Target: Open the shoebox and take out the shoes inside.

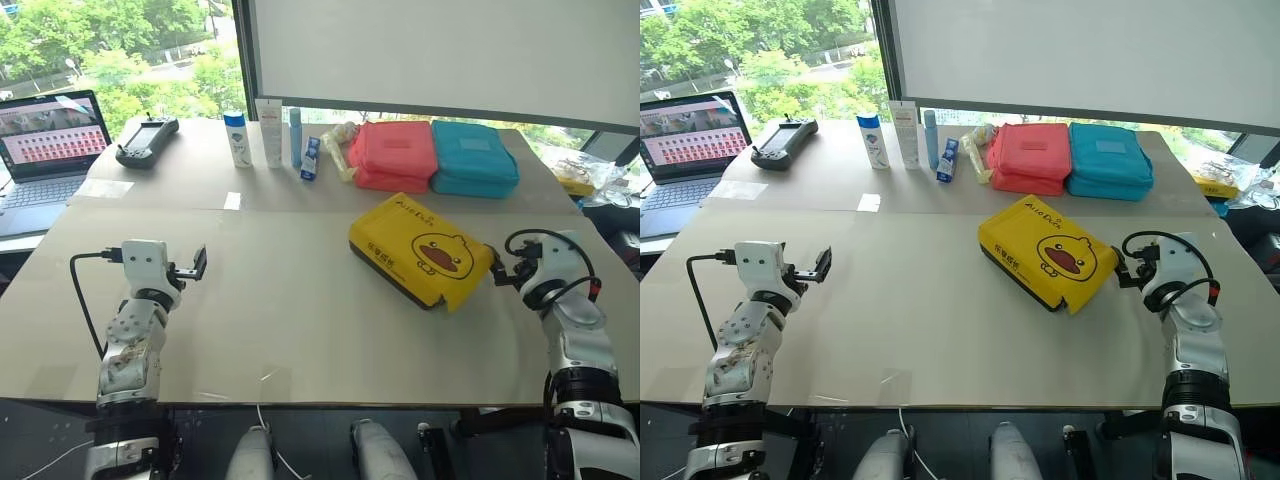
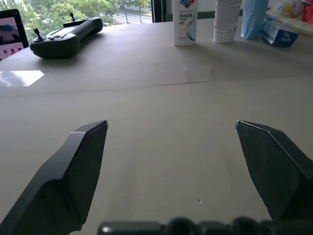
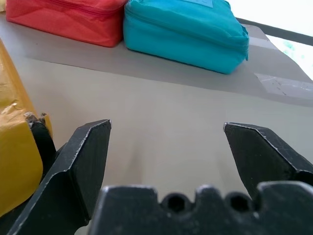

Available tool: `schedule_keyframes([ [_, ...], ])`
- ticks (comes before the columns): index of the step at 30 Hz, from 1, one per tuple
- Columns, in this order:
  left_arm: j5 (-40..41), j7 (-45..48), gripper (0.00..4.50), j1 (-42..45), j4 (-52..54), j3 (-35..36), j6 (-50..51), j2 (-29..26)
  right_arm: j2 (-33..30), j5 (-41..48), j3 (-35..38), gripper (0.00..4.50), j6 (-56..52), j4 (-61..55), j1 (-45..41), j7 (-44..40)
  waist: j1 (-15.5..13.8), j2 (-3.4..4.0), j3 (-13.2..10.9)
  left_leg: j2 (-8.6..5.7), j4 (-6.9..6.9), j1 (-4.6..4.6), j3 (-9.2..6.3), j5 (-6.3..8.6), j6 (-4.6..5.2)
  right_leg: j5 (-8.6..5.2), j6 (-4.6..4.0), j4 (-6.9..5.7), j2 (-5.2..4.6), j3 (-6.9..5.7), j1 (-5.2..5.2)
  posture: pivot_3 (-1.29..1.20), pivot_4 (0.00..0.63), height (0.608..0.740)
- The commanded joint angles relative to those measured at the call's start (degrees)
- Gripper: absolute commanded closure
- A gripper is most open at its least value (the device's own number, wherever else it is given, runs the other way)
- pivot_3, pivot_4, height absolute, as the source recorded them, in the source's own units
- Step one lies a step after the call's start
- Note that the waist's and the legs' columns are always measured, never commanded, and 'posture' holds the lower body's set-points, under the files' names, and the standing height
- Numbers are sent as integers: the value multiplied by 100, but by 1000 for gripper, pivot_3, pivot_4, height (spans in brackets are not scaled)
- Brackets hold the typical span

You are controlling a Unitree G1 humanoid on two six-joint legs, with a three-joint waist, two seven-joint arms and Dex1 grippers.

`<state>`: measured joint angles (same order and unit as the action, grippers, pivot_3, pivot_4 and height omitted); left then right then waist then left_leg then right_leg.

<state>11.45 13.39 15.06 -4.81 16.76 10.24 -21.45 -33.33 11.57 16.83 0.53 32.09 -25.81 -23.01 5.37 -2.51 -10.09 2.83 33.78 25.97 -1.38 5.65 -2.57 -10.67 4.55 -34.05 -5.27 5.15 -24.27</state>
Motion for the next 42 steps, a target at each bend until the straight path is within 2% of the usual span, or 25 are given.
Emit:
schedule_keyframes([
  [1,51,159,0,189,-113,-34,-165,-40,-62,60,326,62,111,-514,230,267,-1,0,0,0,0,0,-1,0,0,0,0,0,0,0,0,0,150,740],
  [2,206,326,0,357,-252,-8,-226,-22,-60,8,448,62,56,-767,429,509,-39,0,0,0,0,0,0,0,0,0,0,0,0,0,0,0,150,740],
  [3,336,480,531,513,-381,11,-282,-7,-66,-40,563,279,-3,-992,604,728,-82,0,0,0,-2,0,-2,0,0,0,0,-2,-1,-5,1,0,150,740],
  [5,362,658,952,749,-635,-40,-386,-19,-91,-60,695,686,-116,-1305,844,942,-164,0,0,1,-1,2,-3,0,0,0,0,-2,-1,-8,-3,0,150,740],
  [10,138,1088,2767,1854,-1944,-446,-944,108,43,-36,877,2437,-613,-1967,1280,1386,-255,0,0,-2,15,12,1,0,-1,0,0,5,-6,-7,1,0,150,740],
  [11,108,1169,3047,2103,-2248,-512,-1076,157,95,-19,848,2751,-680,-2063,1318,1399,-275,-2,0,-3,15,11,2,0,-1,0,0,6,-6,-6,0,0,150,740],
  [14,-126,1388,4296,3004,-3402,-827,-1532,404,307,-50,538,3967,-936,-2175,1314,1344,-282,-2,0,-3,15,11,-1,0,-1,0,0,7,-4,-8,1,0,150,740],
  [15,-177,1436,4478,3170,-3659,-876,-1649,451,345,-72,477,4234,-1000,-2169,1299,1331,-281,-2,0,-3,17,11,-1,0,-1,1,0,6,-4,-8,3,0,150,740],
  [16,-284,1494,4500,3360,-3965,-979,-1798,523,392,-104,400,4466,-1043,-2104,1246,1318,-277,-2,0,-3,17,12,-1,0,0,1,0,6,-4,-8,3,0,150,740],
  [21,-681,1697,4500,4161,-5355,-1358,-2319,948,566,-249,115,4466,-1088,-1907,985,1372,-275,-1,0,-4,11,14,-2,-2,1,-10,16,5,-2,-7,-1,0,150,740],
  [26,-837,2078,4500,4628,-5991,-1569,-2702,1408,704,-169,71,4466,-1189,-2094,923,1427,-294,-2,0,-5,6,23,-4,-3,4,-29,46,4,-2,-7,-4,0,150,740],
  [31,-879,2485,4500,4751,-6116,-1637,-2823,1645,903,-220,-193,4466,-804,-1738,580,1196,-253,-1,0,-6,5,24,-3,-3,3,-34,52,3,-2,-5,-6,0,150,740],
  [33,-842,2671,4500,4725,-6024,-1627,-2780,1656,967,-333,-404,4466,-441,-1092,121,967,-220,-1,0,-6,6,20,-3,-3,3,-34,40,0,-1,-5,-5,0,150,740],
  [38,-844,3030,4500,4490,-5717,-1632,-2693,1402,1021,-532,-831,4466,237,218,-889,328,-102,6,-8,-7,8,14,-5,-4,4,-9,23,-2,0,-5,-2,0,150,740],
  [42,-814,3133,4500,4207,-5335,-1604,-2570,1128,1037,-405,-1043,4466,157,-1,-999,-309,-111,8,-8,-6,4,10,-17,-5,6,-6,22,-14,9,-4,-4,0,150,740],
])
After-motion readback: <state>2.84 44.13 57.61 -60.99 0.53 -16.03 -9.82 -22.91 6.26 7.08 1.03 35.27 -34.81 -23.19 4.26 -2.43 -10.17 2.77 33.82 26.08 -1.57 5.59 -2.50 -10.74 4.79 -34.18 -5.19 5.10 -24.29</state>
